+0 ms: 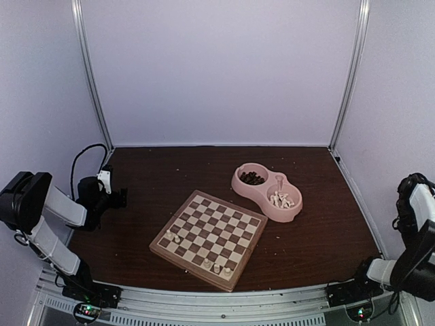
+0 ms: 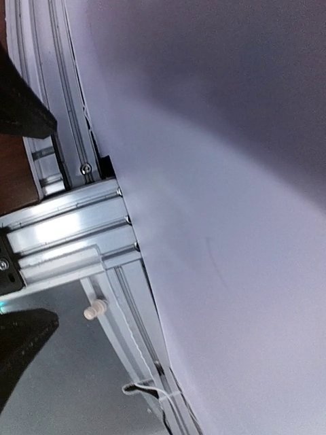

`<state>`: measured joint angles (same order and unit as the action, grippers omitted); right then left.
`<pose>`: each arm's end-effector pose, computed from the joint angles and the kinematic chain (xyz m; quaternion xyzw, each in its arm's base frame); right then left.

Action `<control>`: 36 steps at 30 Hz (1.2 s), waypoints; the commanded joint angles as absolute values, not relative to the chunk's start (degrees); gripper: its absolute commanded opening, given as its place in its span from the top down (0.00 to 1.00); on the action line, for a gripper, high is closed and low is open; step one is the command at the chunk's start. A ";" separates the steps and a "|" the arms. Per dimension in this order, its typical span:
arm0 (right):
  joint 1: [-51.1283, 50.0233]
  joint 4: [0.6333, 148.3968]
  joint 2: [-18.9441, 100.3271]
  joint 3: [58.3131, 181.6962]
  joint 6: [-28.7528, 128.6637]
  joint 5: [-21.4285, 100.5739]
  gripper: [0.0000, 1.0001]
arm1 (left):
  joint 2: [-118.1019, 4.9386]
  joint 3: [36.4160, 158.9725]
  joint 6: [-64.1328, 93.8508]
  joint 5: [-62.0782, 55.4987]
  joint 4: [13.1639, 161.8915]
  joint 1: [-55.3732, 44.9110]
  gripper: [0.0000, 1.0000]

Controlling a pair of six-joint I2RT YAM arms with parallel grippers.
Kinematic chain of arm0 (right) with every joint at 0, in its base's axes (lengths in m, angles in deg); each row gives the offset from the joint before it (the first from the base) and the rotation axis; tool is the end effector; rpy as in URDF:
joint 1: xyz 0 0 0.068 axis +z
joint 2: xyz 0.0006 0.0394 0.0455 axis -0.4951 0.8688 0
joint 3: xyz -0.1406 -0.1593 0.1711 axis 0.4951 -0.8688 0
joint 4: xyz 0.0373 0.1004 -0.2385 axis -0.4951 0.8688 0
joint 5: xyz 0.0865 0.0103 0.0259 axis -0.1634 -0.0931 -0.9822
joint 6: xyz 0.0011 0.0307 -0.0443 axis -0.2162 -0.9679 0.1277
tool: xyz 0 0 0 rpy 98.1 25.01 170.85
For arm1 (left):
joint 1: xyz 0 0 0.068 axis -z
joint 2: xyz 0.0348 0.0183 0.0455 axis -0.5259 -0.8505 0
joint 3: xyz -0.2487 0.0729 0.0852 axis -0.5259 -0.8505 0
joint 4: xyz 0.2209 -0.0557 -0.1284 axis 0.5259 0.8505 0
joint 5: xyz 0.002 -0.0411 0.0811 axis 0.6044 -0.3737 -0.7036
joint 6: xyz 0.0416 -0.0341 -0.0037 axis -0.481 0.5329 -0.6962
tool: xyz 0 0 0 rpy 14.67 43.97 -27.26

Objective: Set up the chess pieces on the board
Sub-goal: Pick up the pawn from the corner of the board.

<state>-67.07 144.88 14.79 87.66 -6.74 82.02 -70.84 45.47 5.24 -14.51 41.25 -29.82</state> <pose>0.0944 -0.0977 0.2361 0.7462 0.5920 -0.2773 0.1254 0.2617 -0.0069 0.1285 -0.0149 0.8255 0.0023 0.5642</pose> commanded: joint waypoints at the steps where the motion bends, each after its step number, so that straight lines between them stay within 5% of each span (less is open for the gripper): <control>1: -67.38 148.29 24.62 94.70 -12.42 87.47 0.01 | -71.01 46.04 4.86 -14.34 39.43 -30.33 0.02; 6: -67.30 150.42 28.42 97.66 -11.08 83.82 0.00 | -71.02 46.08 4.86 -14.30 39.44 -30.37 0.02; 14: -66.86 152.25 8.09 91.07 -12.98 88.09 0.00 | -71.00 46.08 4.87 -14.35 39.43 -30.32 0.02; 18: -66.77 161.81 12.00 94.40 -16.87 87.57 0.00 | -71.01 46.07 4.86 -14.38 39.43 -30.32 0.02; 26: -66.86 156.43 2.36 87.28 -20.68 85.94 0.00 | -71.07 46.04 4.86 -14.29 39.43 -30.32 0.02; 36: -66.86 159.51 5.83 88.93 -24.57 86.25 0.00 | -71.05 46.07 4.86 -14.28 39.44 -30.32 0.02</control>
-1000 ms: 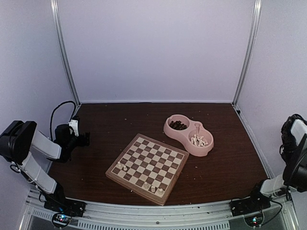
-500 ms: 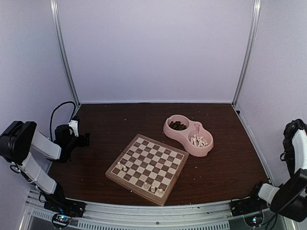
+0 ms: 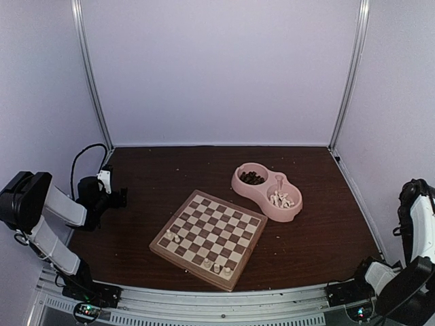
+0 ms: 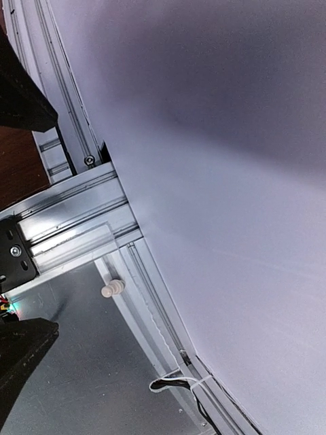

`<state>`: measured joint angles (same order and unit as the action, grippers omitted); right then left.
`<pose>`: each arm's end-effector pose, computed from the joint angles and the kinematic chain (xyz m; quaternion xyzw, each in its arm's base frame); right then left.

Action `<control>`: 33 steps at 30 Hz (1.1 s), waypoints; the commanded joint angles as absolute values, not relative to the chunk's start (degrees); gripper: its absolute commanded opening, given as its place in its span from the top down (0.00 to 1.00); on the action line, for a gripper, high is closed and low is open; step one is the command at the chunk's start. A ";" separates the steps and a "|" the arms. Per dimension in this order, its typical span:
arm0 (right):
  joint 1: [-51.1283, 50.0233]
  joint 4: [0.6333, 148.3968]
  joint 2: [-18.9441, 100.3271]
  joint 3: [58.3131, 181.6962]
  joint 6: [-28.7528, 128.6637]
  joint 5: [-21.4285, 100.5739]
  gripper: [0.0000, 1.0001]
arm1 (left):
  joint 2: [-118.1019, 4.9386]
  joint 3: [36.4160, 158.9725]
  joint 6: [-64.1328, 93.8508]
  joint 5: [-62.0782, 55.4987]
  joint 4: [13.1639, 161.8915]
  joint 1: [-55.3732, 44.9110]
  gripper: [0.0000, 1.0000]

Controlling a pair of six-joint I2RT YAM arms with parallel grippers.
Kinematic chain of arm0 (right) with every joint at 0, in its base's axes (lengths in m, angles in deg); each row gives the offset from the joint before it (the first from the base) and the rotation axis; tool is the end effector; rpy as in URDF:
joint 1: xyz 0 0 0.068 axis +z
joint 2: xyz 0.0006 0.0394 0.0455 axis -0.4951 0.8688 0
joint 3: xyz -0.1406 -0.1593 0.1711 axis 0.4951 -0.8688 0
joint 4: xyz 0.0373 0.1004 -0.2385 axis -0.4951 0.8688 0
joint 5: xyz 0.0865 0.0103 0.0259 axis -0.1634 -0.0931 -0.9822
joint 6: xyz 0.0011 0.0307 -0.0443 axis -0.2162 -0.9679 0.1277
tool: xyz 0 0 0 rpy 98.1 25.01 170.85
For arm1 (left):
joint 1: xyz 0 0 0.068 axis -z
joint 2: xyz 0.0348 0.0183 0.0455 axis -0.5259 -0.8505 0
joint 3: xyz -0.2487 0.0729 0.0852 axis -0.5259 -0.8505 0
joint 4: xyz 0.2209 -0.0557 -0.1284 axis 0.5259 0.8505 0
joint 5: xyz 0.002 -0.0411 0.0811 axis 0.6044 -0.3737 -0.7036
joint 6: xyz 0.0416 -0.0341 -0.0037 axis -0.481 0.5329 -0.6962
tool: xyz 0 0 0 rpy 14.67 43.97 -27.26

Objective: Set up the chess pieces on the board
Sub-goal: Pick up the pawn from the corner of the board.

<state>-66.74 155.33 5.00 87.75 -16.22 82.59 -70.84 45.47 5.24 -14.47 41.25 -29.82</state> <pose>0.0622 -0.0728 0.2505 0.7894 0.5309 -0.2717 0.1456 0.2617 -0.0069 0.1285 -0.0147 0.8255 0.0020 0.5642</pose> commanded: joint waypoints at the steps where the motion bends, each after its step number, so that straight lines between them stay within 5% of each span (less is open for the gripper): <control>1: -66.86 159.70 5.99 88.93 -25.08 86.47 0.00 | -71.05 46.02 4.86 -14.28 39.45 -30.32 0.02; 33: -74.37 156.19 -0.16 80.14 -40.52 91.19 0.00 | -71.01 46.03 4.88 -14.33 39.43 -30.32 0.02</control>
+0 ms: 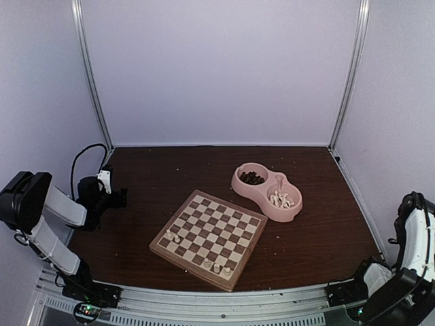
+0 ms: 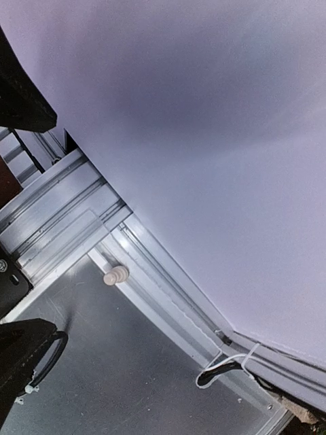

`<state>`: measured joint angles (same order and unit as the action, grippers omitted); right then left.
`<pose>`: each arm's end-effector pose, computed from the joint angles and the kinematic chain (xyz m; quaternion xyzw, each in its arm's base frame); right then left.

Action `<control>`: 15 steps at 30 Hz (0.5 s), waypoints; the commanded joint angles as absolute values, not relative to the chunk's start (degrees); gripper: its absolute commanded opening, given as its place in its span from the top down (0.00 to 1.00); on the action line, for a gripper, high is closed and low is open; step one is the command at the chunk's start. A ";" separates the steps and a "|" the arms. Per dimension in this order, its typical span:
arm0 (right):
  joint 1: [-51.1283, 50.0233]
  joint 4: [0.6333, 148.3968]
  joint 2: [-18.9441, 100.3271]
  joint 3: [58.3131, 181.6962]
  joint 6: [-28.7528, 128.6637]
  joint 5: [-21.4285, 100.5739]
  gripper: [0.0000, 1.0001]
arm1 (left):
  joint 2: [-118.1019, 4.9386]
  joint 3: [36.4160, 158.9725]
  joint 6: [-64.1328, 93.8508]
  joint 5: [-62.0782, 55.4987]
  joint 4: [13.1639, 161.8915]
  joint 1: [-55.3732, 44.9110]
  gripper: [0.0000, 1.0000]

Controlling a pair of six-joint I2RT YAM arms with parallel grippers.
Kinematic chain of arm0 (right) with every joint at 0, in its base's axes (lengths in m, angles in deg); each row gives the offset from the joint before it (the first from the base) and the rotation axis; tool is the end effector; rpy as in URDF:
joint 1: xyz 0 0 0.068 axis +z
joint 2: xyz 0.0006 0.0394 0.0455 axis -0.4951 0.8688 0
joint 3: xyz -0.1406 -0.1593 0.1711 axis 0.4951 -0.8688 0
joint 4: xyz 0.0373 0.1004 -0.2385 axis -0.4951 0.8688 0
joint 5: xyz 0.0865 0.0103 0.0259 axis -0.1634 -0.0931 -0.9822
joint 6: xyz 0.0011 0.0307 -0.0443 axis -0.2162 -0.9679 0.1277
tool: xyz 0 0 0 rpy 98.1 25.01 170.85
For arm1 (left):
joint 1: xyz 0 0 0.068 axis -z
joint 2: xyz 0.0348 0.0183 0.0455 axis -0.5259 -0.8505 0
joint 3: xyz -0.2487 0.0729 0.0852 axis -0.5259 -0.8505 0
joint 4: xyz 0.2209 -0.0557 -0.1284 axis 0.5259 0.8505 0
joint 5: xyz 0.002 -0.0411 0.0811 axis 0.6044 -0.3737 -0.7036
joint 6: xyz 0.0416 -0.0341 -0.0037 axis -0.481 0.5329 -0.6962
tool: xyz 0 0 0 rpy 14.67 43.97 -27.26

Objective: Set up the chess pieces on the board
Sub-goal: Pick up the pawn from the corner of the board.

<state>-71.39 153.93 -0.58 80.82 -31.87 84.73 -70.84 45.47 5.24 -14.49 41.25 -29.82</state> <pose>0.0432 -0.0676 0.2266 0.8658 0.3800 -0.2727 0.1781 0.2617 -0.0069 0.1285 -0.0148 0.8255 0.0022 0.5642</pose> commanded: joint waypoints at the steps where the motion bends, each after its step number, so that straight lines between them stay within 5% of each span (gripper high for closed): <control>1: -75.09 155.92 0.13 80.06 -40.32 91.04 0.00 | -71.02 46.05 4.86 -14.35 39.44 -30.32 0.02; 15: -86.48 147.69 -0.47 74.39 -36.92 85.34 0.00 | -71.01 46.09 4.88 -14.32 39.43 -30.32 0.02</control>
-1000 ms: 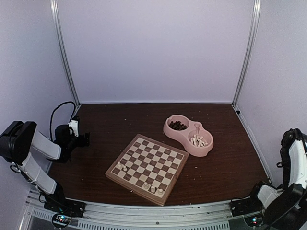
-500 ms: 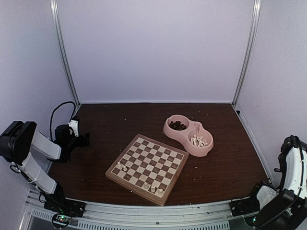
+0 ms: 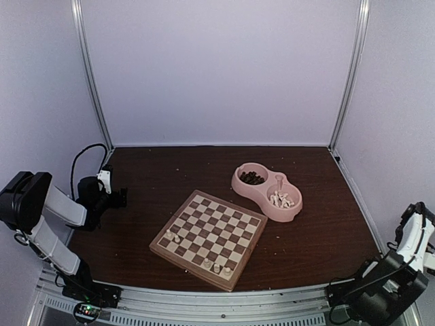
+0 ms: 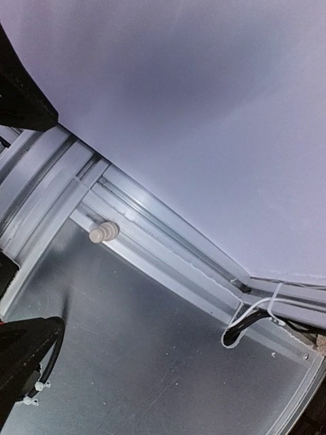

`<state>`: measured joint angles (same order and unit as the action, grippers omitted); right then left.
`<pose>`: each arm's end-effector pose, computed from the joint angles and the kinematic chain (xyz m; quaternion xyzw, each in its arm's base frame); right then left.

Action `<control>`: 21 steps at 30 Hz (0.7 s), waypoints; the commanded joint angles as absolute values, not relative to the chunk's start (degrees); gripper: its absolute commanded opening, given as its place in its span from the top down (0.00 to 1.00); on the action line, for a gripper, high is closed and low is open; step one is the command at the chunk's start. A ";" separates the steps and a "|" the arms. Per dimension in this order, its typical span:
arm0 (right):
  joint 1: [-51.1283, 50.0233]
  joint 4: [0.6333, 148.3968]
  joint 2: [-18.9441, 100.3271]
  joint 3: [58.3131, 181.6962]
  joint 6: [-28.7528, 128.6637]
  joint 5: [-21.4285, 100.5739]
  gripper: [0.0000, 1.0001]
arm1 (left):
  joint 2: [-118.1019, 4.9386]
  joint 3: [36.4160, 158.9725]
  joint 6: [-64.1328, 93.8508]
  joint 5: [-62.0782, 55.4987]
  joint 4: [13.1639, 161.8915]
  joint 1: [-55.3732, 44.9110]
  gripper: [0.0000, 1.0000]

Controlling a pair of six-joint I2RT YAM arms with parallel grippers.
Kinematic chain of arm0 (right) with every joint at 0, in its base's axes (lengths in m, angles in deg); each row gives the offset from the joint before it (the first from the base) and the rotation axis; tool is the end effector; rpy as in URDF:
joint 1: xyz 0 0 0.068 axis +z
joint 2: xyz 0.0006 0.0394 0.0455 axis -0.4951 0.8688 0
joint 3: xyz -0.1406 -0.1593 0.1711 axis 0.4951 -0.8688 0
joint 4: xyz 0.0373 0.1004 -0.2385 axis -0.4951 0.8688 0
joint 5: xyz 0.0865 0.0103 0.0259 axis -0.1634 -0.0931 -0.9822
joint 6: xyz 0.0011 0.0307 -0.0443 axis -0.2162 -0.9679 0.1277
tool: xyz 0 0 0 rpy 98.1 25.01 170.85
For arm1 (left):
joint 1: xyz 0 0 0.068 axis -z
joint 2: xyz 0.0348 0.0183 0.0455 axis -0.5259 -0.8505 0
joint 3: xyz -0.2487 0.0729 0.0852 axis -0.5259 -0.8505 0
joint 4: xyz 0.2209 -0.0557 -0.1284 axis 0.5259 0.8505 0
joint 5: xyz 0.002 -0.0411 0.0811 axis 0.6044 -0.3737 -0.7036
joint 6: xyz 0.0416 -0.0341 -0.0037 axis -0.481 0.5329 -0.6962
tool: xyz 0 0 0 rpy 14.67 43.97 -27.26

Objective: Set up the chess pieces on the board
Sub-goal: Pick up the pawn from the corner of the board.

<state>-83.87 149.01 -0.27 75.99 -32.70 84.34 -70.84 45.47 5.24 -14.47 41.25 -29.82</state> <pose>0.0299 -0.0781 0.2051 0.9049 0.2782 -0.2868 0.1468 0.2617 -0.0069 0.1285 -0.0147 0.8255 0.0020 0.5642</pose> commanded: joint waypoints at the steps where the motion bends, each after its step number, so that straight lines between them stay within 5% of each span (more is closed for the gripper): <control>1: -87.36 147.27 -0.26 73.97 -36.93 84.94 0.00 | -71.01 46.09 4.86 -14.35 39.44 -30.32 0.02; 21: -105.34 135.35 7.31 72.82 -24.38 77.22 0.00 | -71.01 46.02 4.86 -14.33 39.45 -30.33 0.02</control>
<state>-102.15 139.44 4.38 73.17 -27.98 79.77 -70.84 45.47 5.24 -14.47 41.25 -29.82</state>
